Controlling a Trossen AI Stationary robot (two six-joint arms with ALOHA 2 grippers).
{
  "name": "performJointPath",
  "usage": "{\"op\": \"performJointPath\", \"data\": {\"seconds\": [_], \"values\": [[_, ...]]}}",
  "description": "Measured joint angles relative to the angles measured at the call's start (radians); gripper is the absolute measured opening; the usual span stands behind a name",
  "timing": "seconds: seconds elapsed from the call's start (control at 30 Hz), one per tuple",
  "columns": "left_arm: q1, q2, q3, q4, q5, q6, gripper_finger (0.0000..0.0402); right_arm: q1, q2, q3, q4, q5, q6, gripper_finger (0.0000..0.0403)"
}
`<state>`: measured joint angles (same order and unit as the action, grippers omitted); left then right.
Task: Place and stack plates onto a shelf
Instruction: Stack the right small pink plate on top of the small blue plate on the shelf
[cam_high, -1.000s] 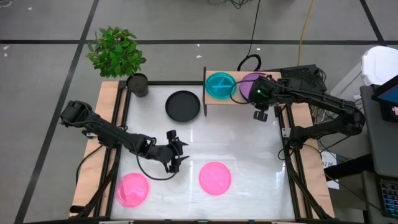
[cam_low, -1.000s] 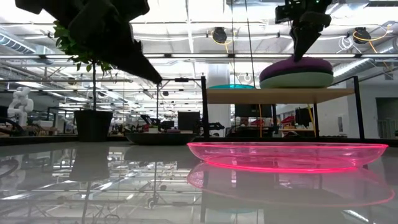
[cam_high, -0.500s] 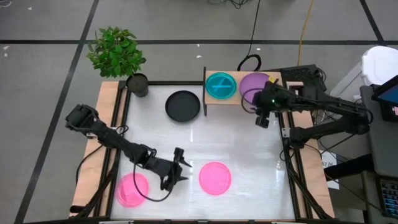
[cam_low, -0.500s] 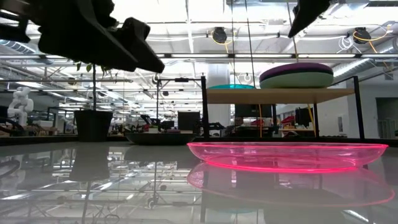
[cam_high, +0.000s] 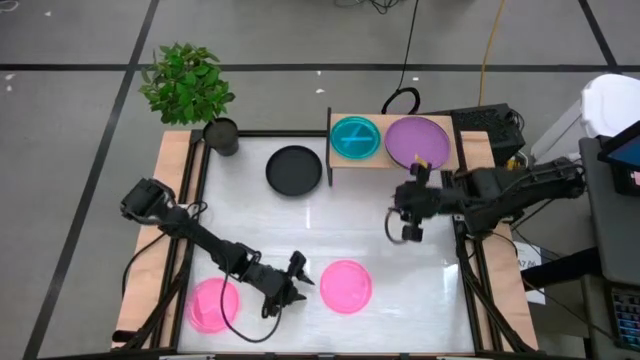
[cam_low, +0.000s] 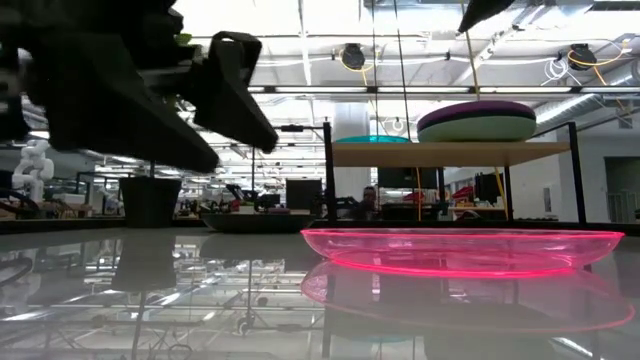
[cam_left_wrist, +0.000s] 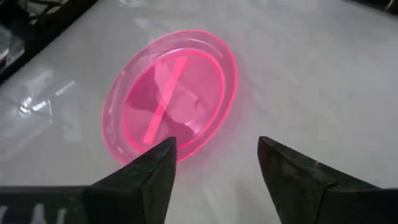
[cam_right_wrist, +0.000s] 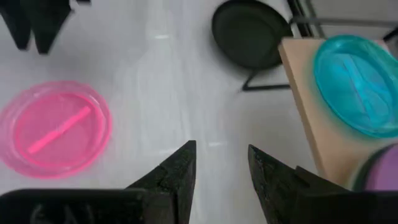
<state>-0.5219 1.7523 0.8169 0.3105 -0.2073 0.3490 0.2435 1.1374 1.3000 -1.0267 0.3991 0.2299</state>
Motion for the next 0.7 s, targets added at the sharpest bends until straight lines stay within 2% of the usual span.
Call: {"op": "performJointPath", "data": {"seconds": [0.3, 0.57, 0.7], "values": [[-0.017, 0.166, 0.141, -0.054, -0.101, 0.250, 0.0168, 0.169, 0.002, -0.088, 0.059, 0.159, 0.145, 0.0127], [-0.002, 0.242, 0.216, -0.085, -0.107, 0.480, 0.0142, 0.220, 0.001, -0.141, 0.064, 0.212, 0.204, 0.0127], [0.020, 0.252, 0.234, -0.131, -0.107, 0.514, 0.0119, 0.236, 0.002, -0.154, 0.081, 0.254, 0.204, 0.0127]]}}
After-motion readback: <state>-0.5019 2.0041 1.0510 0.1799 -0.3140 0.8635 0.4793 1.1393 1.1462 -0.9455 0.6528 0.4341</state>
